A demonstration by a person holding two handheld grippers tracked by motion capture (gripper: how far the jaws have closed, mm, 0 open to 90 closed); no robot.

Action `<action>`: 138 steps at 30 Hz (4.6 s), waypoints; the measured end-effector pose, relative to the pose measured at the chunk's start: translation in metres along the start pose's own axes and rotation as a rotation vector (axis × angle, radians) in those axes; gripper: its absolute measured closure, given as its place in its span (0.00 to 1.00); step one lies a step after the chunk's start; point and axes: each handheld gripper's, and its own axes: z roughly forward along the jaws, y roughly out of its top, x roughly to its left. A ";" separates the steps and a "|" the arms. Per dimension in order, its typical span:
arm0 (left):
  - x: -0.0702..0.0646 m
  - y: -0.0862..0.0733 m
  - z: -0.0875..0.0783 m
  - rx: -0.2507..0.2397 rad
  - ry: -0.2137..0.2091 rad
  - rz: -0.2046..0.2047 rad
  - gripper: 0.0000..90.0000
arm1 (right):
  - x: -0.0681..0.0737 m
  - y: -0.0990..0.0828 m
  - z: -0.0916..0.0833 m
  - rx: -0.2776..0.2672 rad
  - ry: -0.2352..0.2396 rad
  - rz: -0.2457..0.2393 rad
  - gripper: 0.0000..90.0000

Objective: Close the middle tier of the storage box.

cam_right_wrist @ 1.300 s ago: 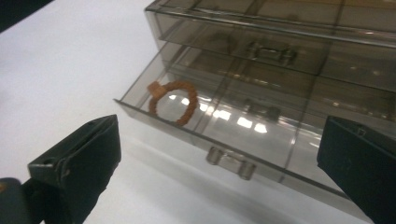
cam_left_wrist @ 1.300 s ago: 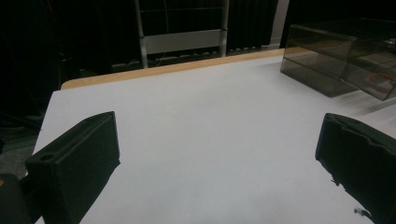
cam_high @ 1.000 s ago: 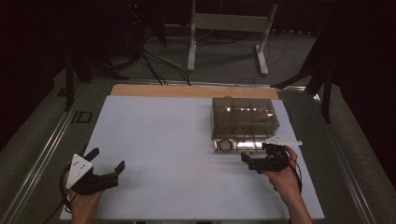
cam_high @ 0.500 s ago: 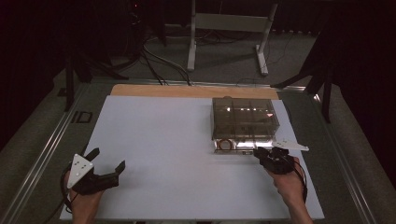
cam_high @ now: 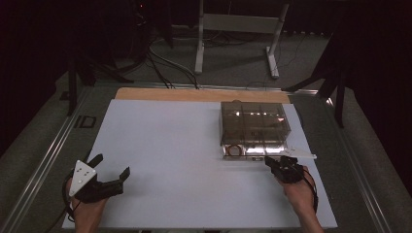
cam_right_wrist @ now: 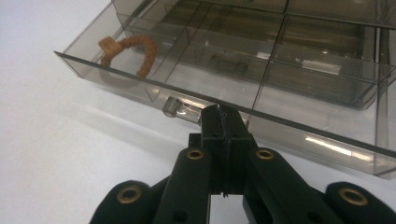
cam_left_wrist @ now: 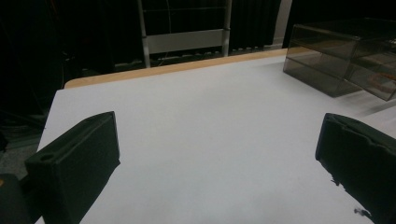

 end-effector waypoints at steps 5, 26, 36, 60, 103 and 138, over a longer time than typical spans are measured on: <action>0.000 0.000 0.000 0.000 0.000 0.000 0.01 | -0.001 -0.001 0.002 0.005 -0.014 -0.004 1.00; -0.001 0.000 0.001 0.003 -0.001 0.003 0.01 | 0.001 -0.005 0.014 0.027 -0.033 -0.015 1.00; -0.001 0.000 0.001 0.004 -0.001 0.002 0.01 | 0.002 -0.004 0.016 0.027 -0.034 -0.010 1.00; 0.000 -0.001 0.001 0.005 0.000 0.000 0.01 | 0.000 0.005 0.021 0.032 -0.043 -0.003 1.00; 0.000 -0.001 0.000 0.001 0.002 -0.002 0.01 | -0.004 0.017 0.030 0.011 -0.071 0.042 1.00; 0.001 -0.001 -0.001 0.003 0.003 -0.002 0.01 | -0.013 0.025 0.035 0.006 -0.088 0.081 1.00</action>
